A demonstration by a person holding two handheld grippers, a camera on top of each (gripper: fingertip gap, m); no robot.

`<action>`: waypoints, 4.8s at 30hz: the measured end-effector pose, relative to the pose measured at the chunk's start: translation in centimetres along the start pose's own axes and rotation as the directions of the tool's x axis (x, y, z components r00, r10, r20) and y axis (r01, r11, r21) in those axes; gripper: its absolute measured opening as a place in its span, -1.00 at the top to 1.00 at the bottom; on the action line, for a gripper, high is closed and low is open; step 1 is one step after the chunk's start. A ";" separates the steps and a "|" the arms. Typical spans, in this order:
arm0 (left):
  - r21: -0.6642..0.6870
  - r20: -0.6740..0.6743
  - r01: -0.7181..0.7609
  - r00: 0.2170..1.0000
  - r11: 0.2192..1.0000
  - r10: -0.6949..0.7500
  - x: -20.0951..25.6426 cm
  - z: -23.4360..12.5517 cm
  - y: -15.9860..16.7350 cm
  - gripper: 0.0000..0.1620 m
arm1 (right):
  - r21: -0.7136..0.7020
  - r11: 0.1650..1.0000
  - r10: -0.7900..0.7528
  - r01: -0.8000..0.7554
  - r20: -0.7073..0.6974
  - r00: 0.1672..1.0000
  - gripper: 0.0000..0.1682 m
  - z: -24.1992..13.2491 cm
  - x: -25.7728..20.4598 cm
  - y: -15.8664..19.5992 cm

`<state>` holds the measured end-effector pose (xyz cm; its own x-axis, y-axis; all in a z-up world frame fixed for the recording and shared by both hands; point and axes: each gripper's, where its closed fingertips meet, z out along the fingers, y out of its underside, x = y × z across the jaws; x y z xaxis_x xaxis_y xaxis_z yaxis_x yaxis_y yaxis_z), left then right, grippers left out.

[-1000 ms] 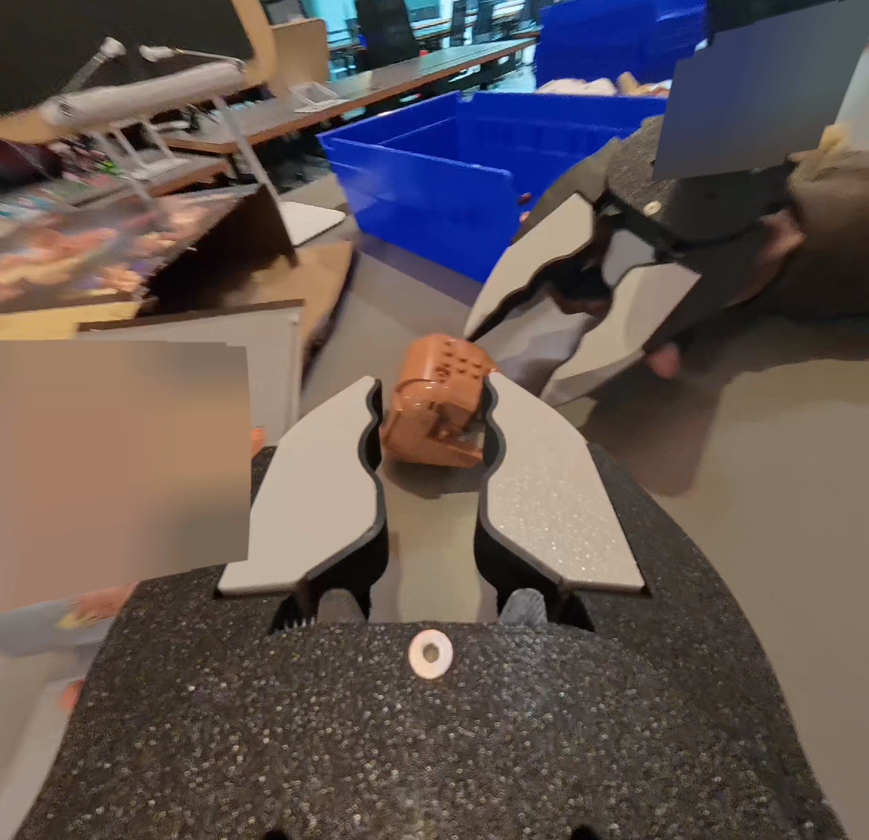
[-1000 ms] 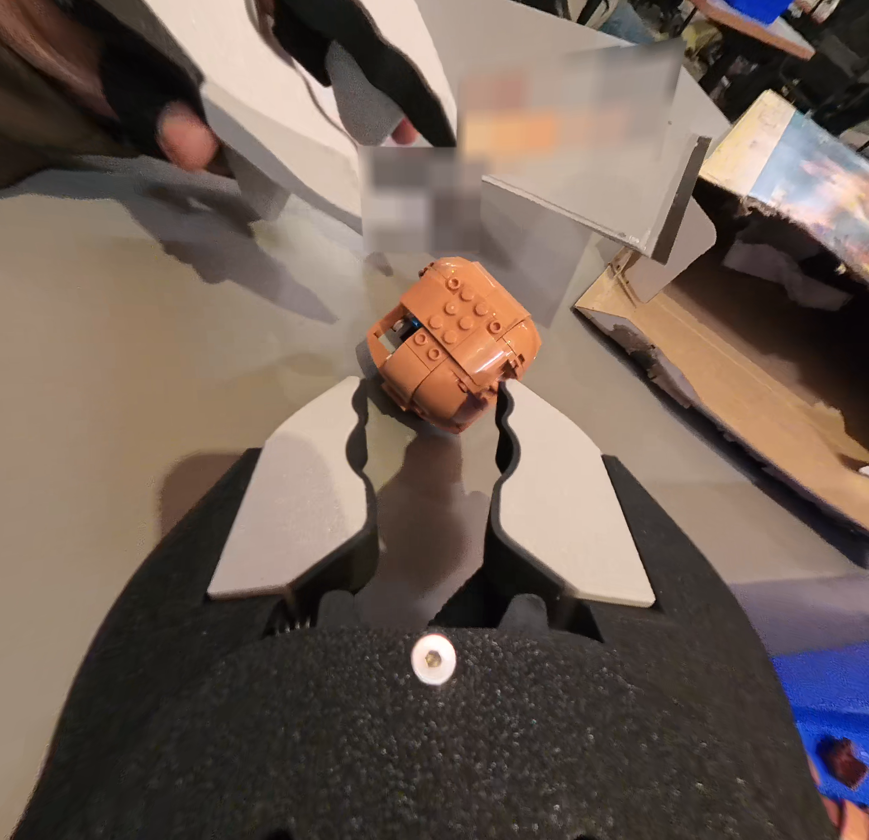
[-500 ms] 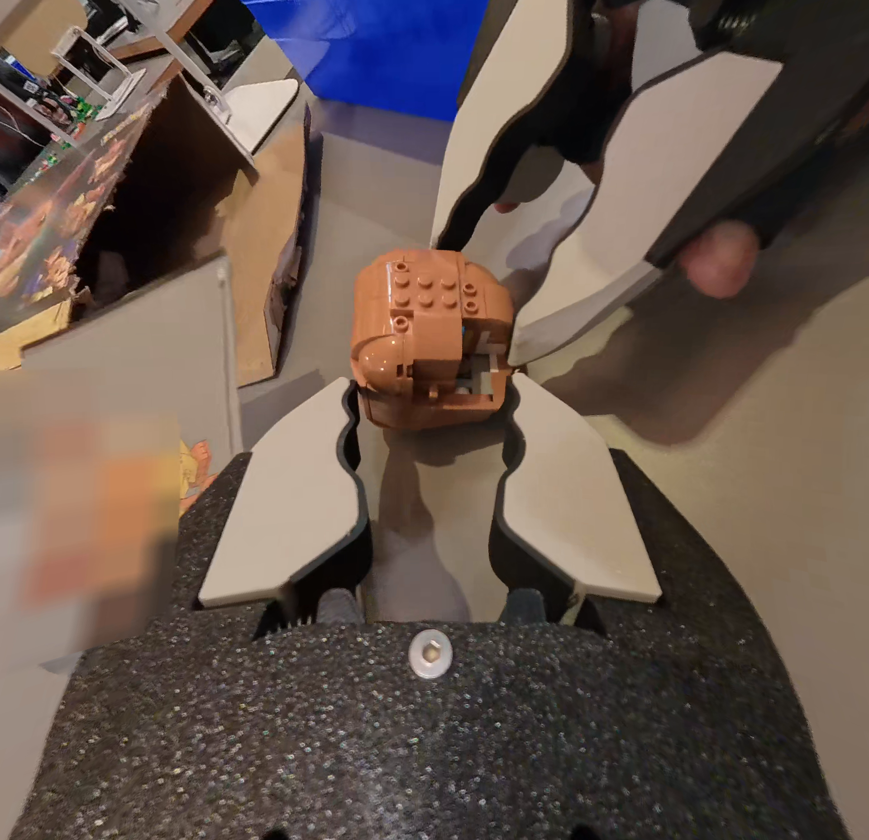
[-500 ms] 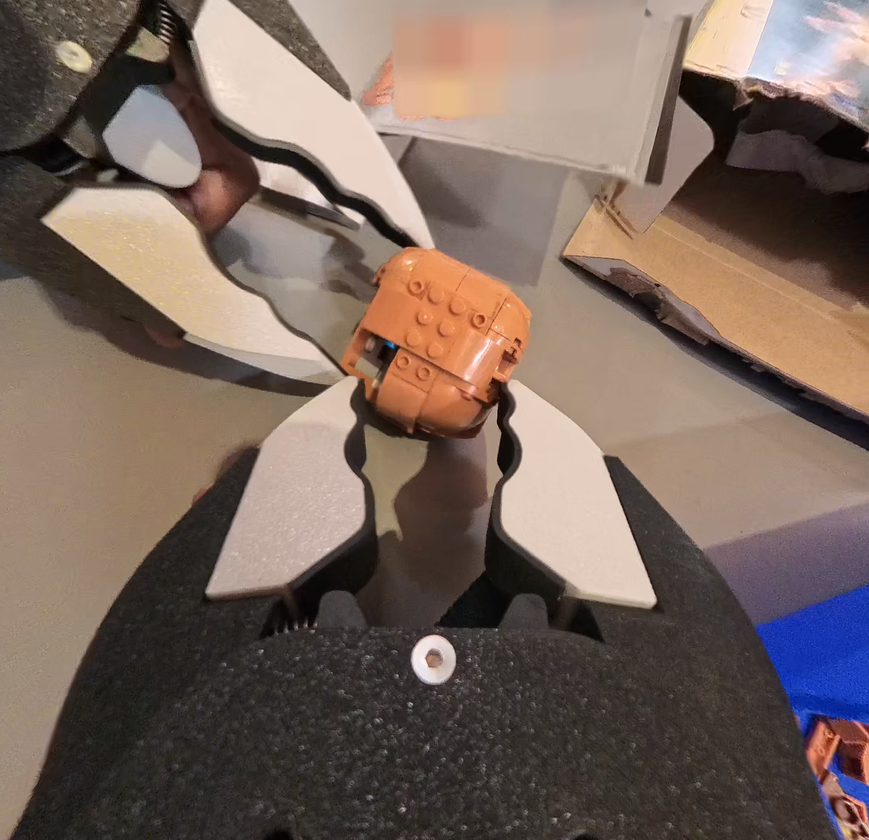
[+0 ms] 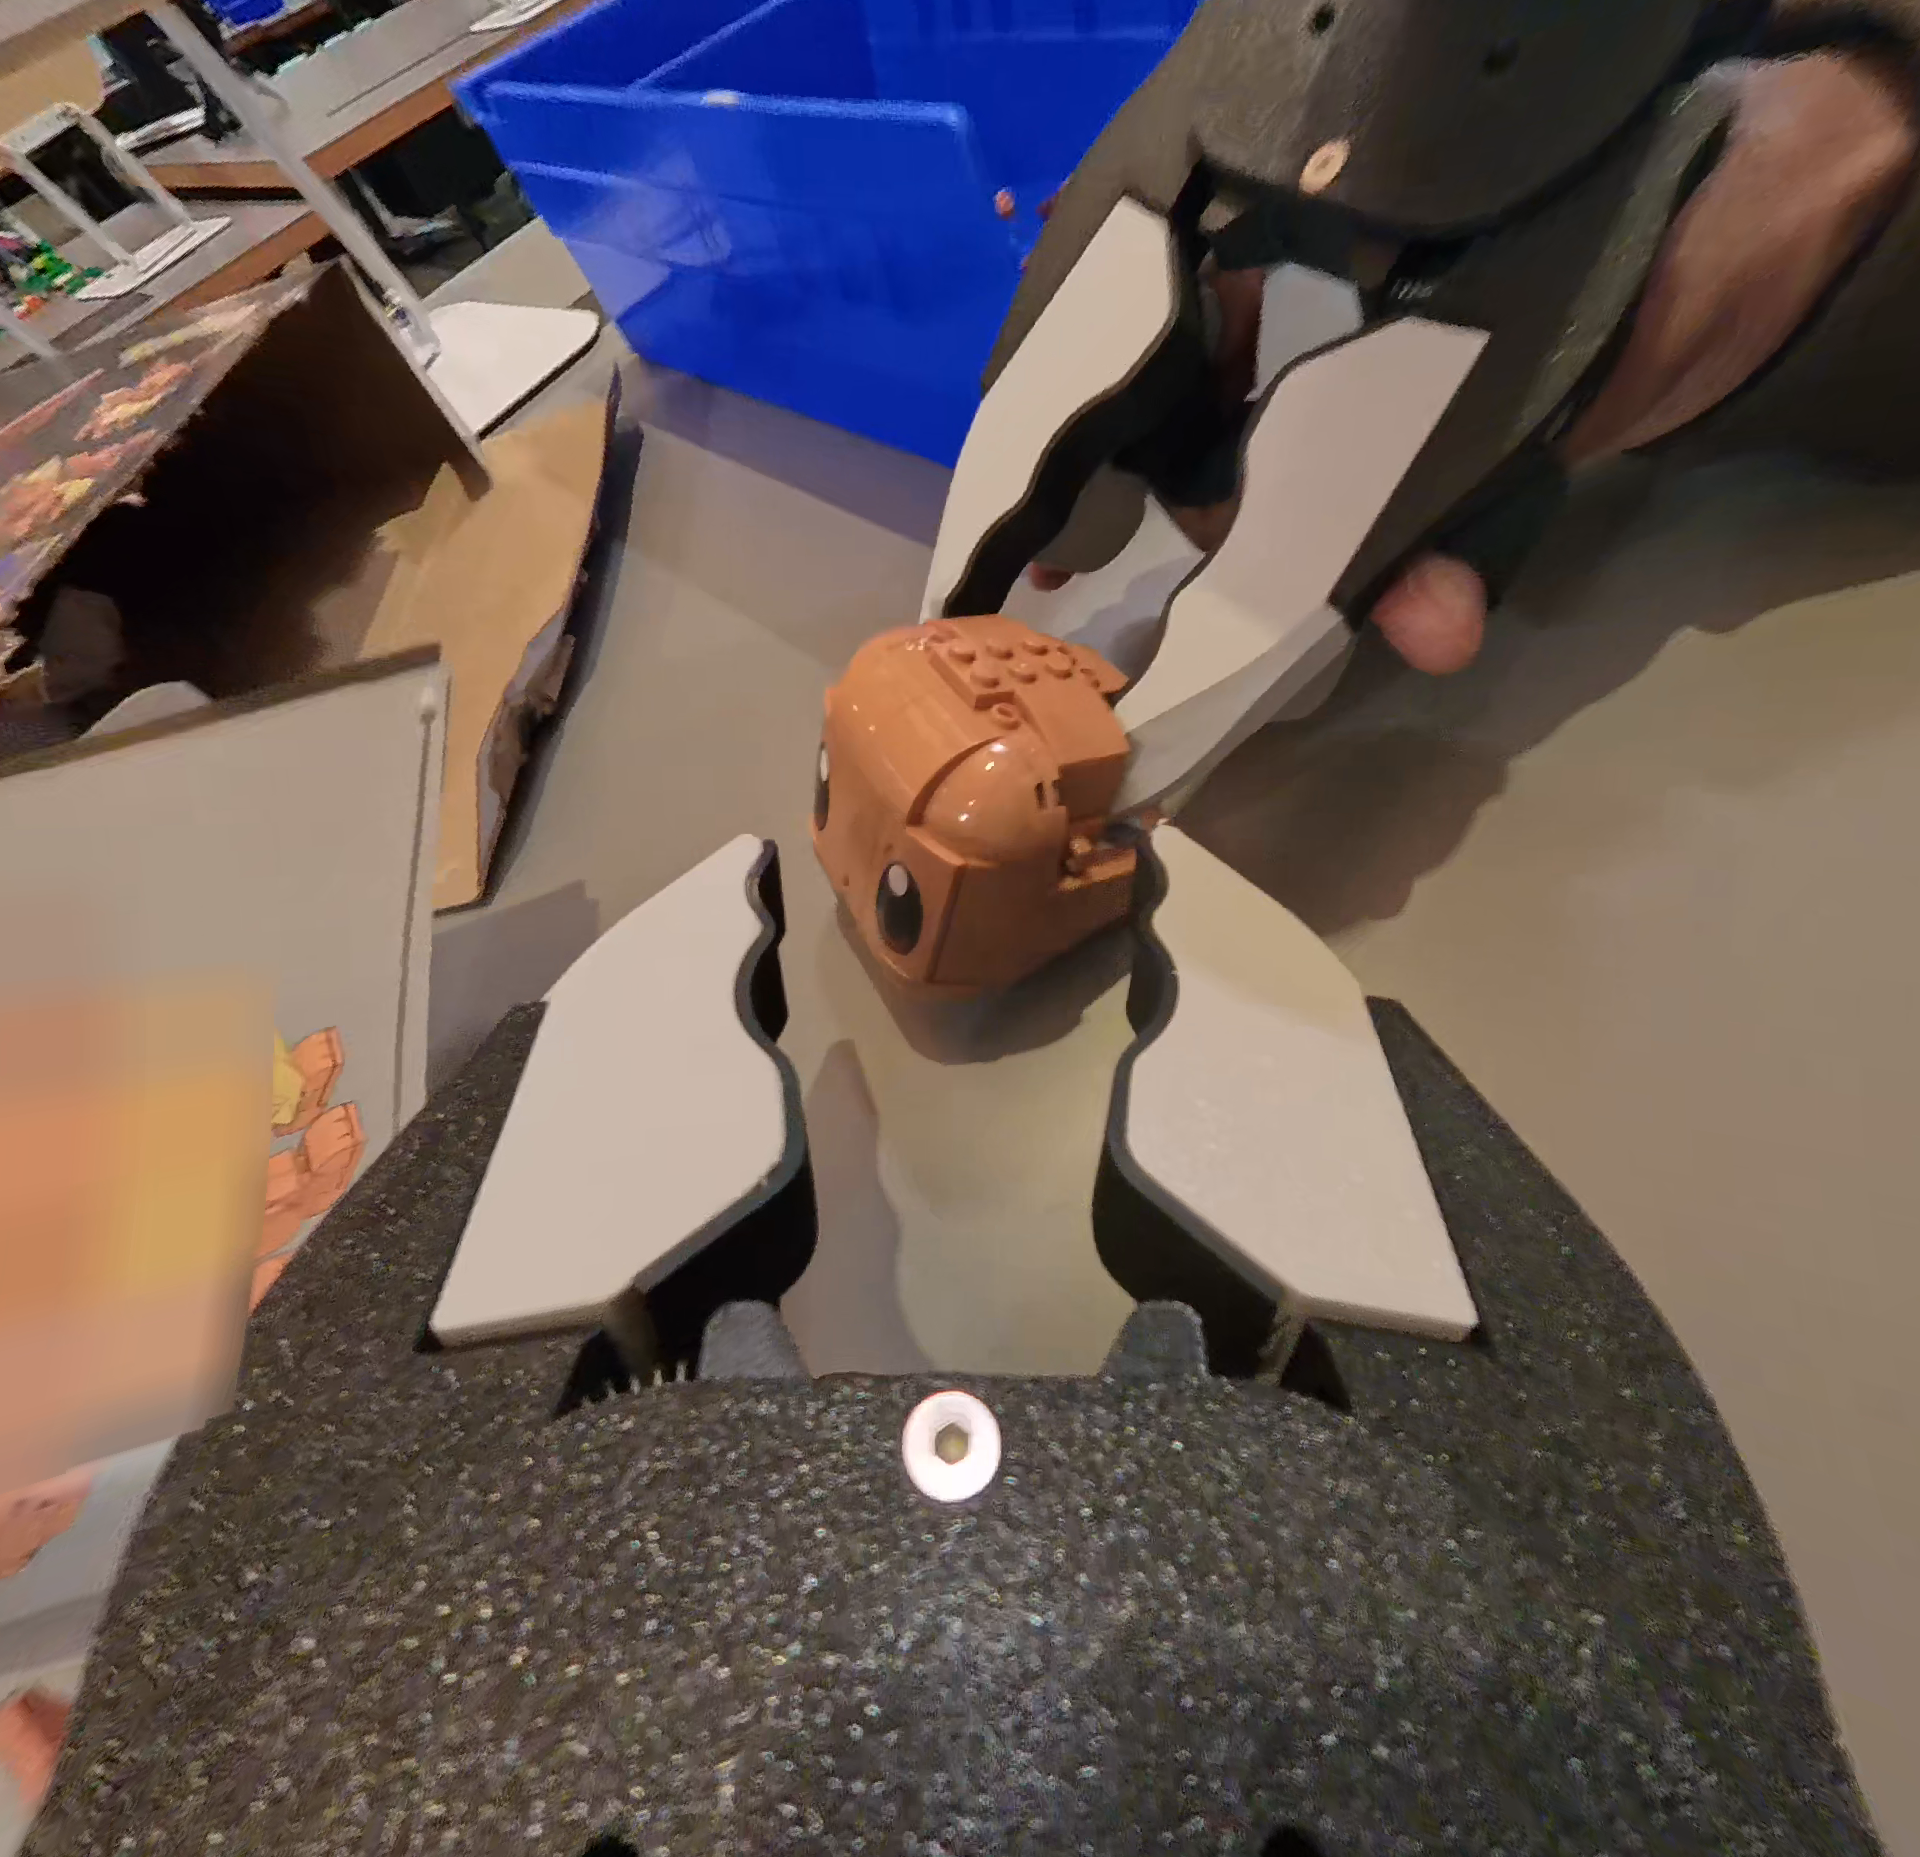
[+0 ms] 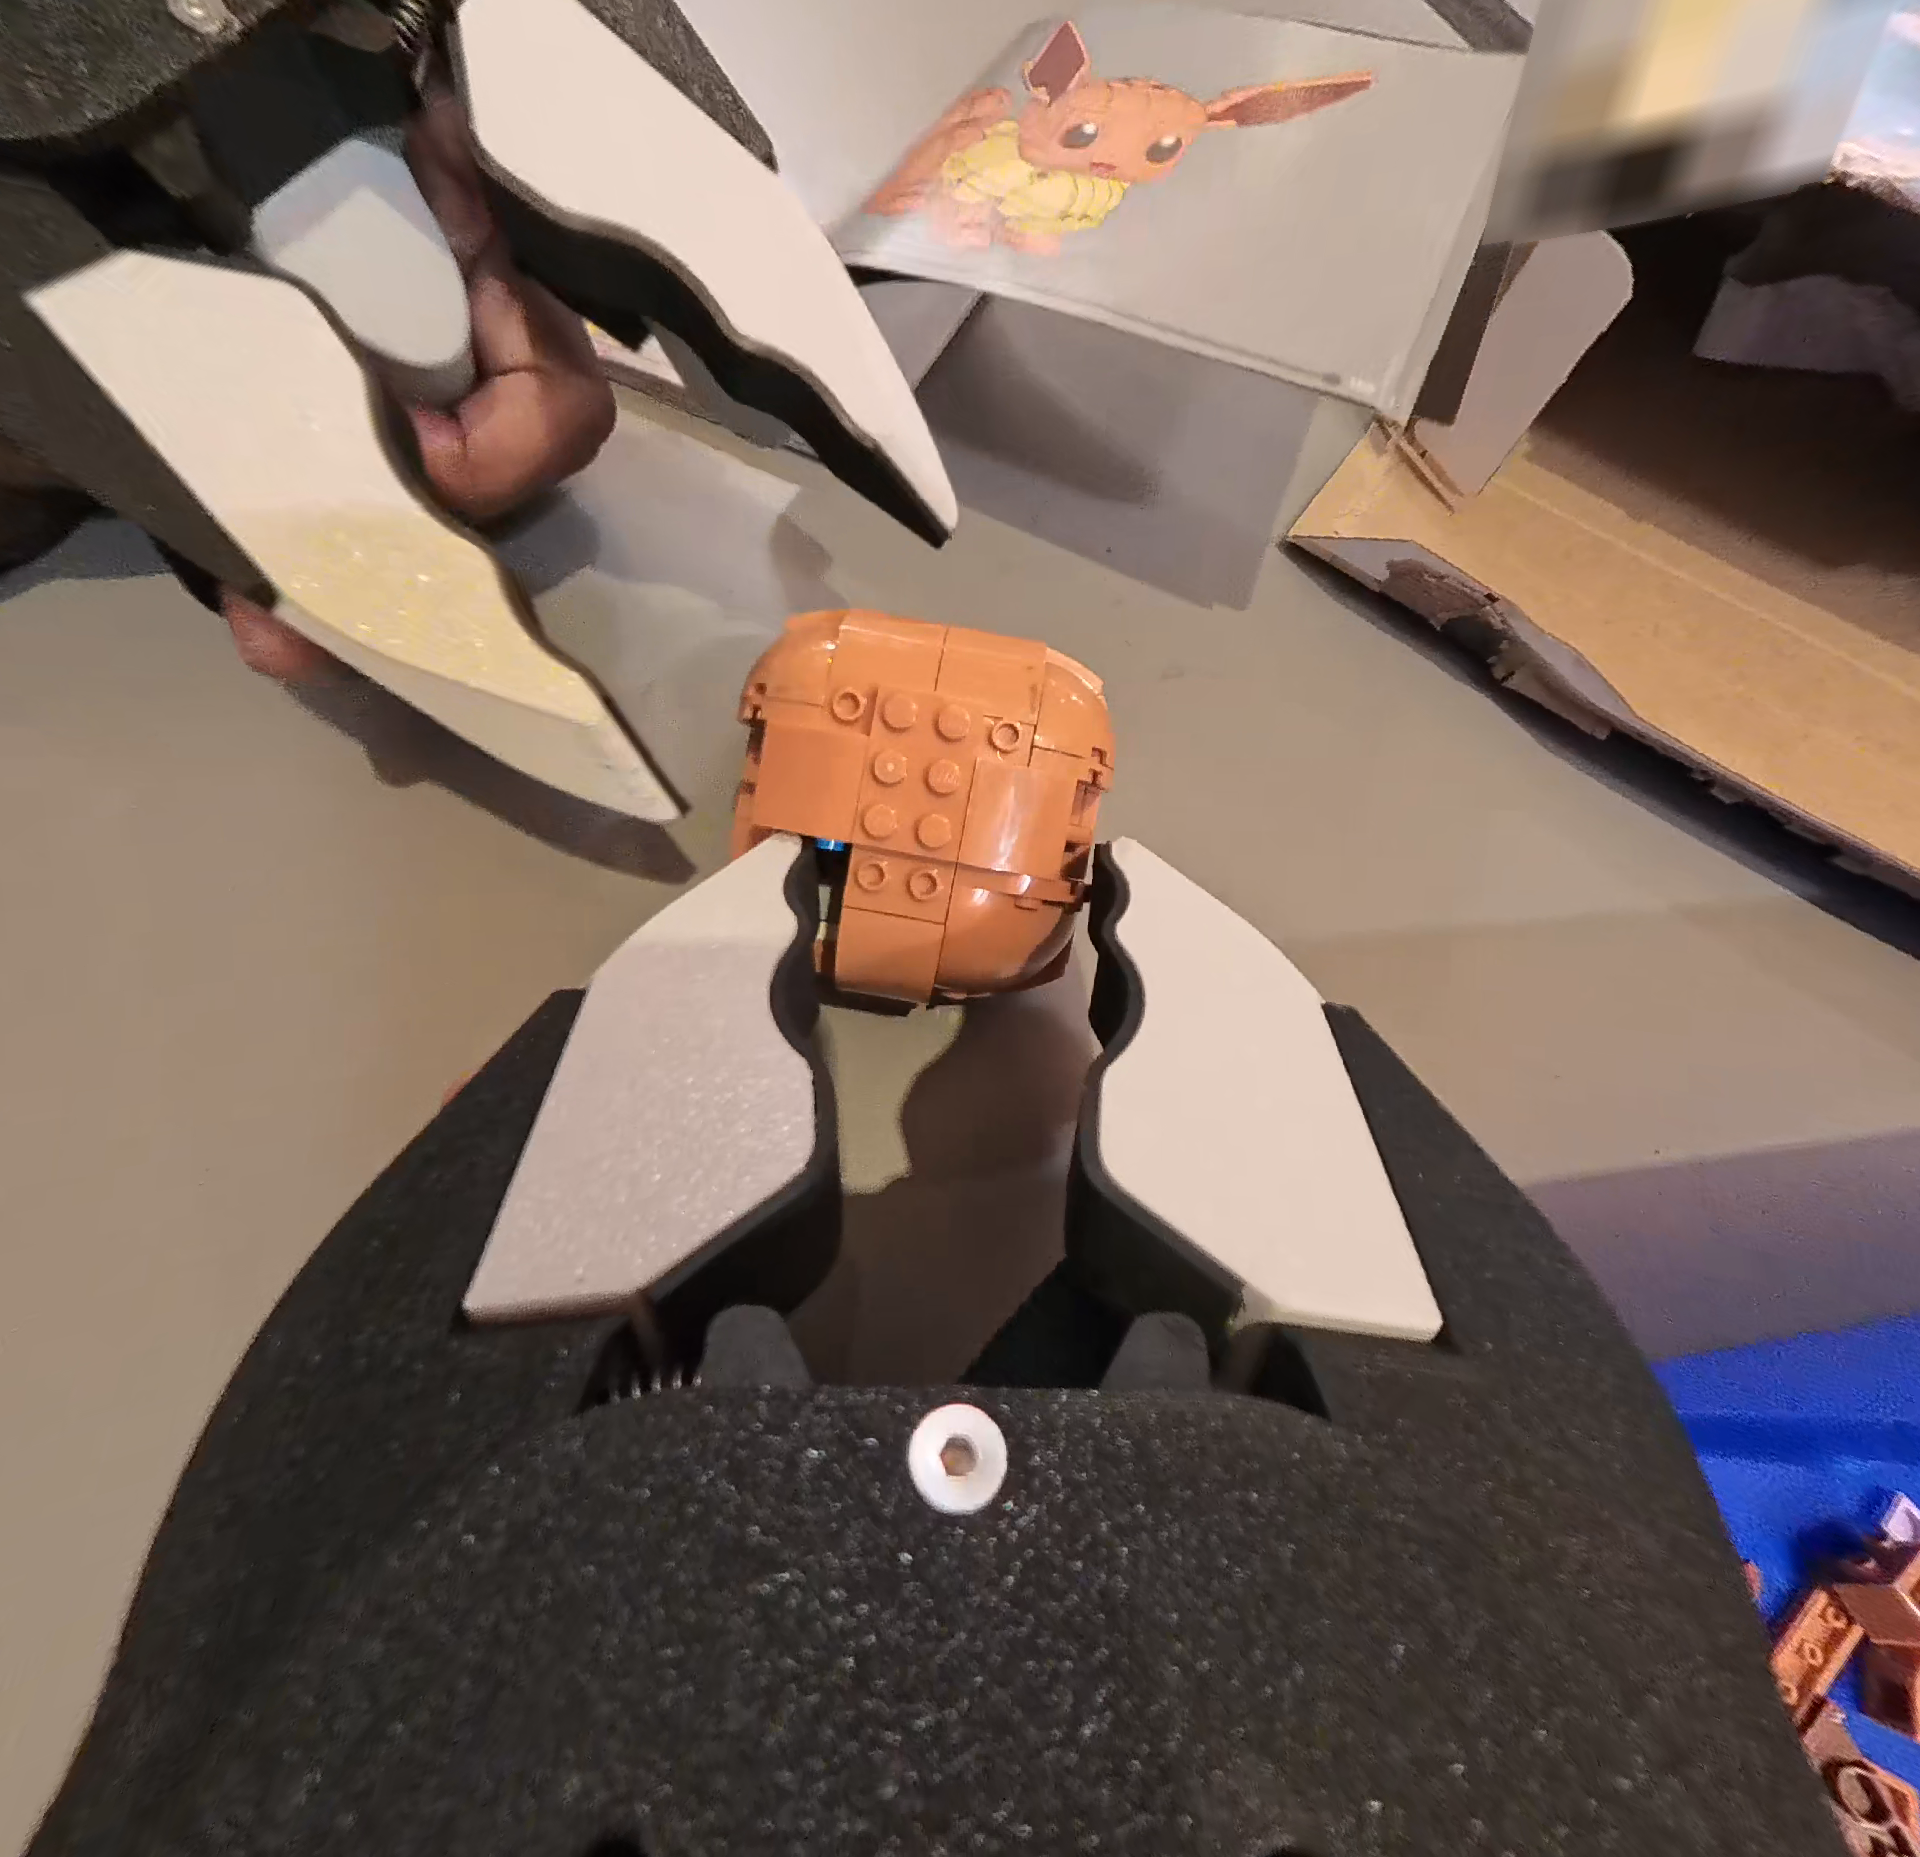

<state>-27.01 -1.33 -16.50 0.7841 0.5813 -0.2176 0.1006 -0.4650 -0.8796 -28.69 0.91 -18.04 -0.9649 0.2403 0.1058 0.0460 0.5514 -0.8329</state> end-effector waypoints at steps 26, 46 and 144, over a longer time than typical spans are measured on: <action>-0.037 0.051 -0.136 0.989 0.990 0.137 0.7 1.2 0.1 0.26 | -0.024 0.996 -0.088 0.089 0.057 0.995 0.43 -0.6 -1.1 0.6; -0.056 0.072 -0.113 0.991 0.992 0.117 0.6 1.4 0.2 0.40 | 0.000 0.985 -0.174 0.174 0.030 0.984 0.43 -0.6 -1.2 0.2; 0.322 -0.438 0.693 0.713 0.645 -0.547 0.1 -2.6 -6.5 0.63 | -0.147 0.962 -0.193 0.228 0.223 0.956 0.94 -5.9 -7.4 6.4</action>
<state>-26.00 -0.03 -9.73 0.7728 0.3760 0.5112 0.4108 0.3175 -0.8546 -19.74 7.33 -20.95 -0.9886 -0.0546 0.1404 -0.1379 0.7031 -0.6976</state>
